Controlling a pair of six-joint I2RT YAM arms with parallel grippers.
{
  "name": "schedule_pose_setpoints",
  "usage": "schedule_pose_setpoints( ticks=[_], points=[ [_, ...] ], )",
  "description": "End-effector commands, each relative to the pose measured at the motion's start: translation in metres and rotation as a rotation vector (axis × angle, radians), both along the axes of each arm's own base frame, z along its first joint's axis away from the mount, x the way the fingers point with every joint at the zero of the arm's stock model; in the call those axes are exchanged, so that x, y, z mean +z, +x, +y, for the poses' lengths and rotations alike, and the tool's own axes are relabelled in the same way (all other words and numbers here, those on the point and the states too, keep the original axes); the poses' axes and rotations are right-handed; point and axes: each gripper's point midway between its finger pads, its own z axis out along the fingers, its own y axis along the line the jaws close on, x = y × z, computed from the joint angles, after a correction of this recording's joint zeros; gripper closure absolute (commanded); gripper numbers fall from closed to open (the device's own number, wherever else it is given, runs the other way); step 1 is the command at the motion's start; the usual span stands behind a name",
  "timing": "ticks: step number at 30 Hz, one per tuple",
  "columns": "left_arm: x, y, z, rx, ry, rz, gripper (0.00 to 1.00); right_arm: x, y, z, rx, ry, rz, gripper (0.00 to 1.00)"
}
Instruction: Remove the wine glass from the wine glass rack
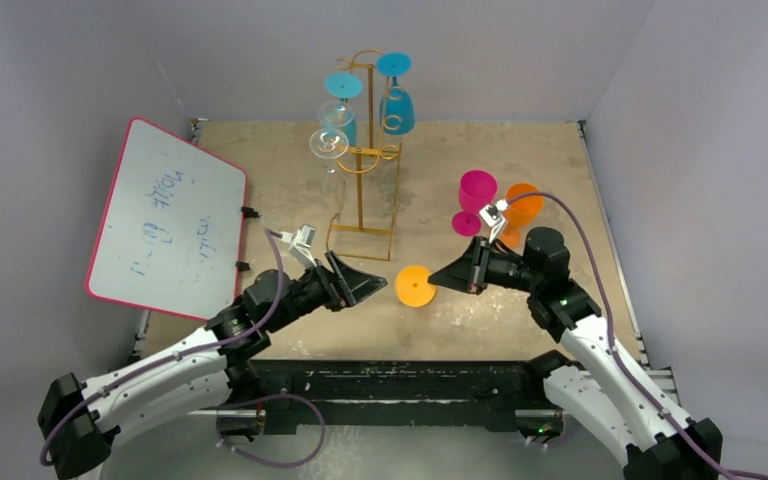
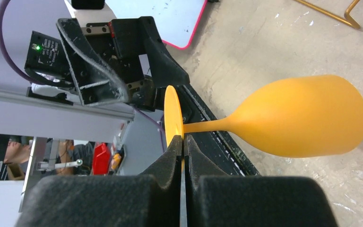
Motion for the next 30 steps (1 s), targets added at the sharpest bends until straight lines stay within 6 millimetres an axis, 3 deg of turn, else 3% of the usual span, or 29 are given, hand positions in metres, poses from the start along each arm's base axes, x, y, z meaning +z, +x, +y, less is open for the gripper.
schedule_pose_setpoints(
  ticks=[1,3,8,13,17,21,27,30],
  points=[
    [0.039,-0.014,-0.024,-0.095,-0.136,-0.072,0.26,0.02,-0.002,0.007,0.04,0.04,-0.09,1.0],
    [0.029,-0.019,-0.031,-0.104,-0.112,-0.047,0.3,0.017,-0.005,0.006,0.038,0.05,-0.079,1.0],
    [0.028,-0.039,-0.05,-0.158,-0.118,-0.074,0.36,0.017,-0.015,0.007,0.051,0.112,-0.055,1.0],
    [0.026,-0.036,-0.065,-0.165,-0.109,-0.074,0.42,0.025,-0.013,0.009,0.062,0.115,-0.059,1.0],
    [0.019,-0.026,-0.06,-0.104,-0.096,-0.07,0.46,0.025,-0.01,0.011,0.068,0.111,-0.046,1.0],
    [0.025,-0.014,-0.05,-0.014,-0.145,-0.088,0.49,0.024,-0.01,0.013,0.088,0.118,-0.053,1.0],
    [0.028,-0.027,-0.068,-0.126,-0.172,-0.095,0.56,0.027,-0.011,0.015,0.108,0.114,-0.055,1.0],
    [0.024,-0.028,-0.065,-0.123,-0.142,-0.096,0.67,0.03,-0.01,0.014,0.095,0.114,-0.064,1.0]
  ],
)
